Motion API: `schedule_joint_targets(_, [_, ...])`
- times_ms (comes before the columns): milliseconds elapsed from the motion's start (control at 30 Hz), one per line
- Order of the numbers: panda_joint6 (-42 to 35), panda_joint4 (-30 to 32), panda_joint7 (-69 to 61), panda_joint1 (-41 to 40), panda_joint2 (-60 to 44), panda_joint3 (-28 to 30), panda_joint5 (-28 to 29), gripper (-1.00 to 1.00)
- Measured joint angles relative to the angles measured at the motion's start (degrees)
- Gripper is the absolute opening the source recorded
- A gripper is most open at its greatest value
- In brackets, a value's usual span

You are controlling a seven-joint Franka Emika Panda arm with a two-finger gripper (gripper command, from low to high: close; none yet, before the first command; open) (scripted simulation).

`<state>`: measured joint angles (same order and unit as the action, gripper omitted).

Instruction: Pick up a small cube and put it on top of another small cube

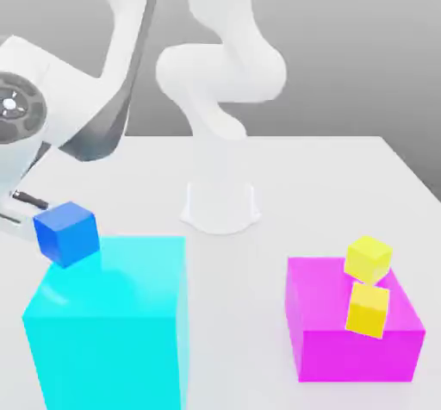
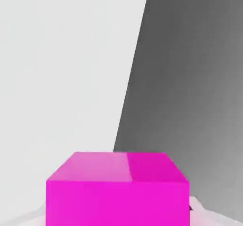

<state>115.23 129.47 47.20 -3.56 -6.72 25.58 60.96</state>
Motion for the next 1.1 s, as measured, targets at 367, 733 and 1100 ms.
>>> schedule_joint_targets(367, [-3.53,1.37,-2.04,14.48,7.34,-10.49,1.94,-1.00])
schedule_joint_targets(733, [5.73,4.89,-3.86,22.03,9.16,-15.11,-24.93,-1.00])
schedule_joint_targets(1100, [15.36,8.42,-4.92,29.42,10.81,-17.39,-51.08,-1.00])
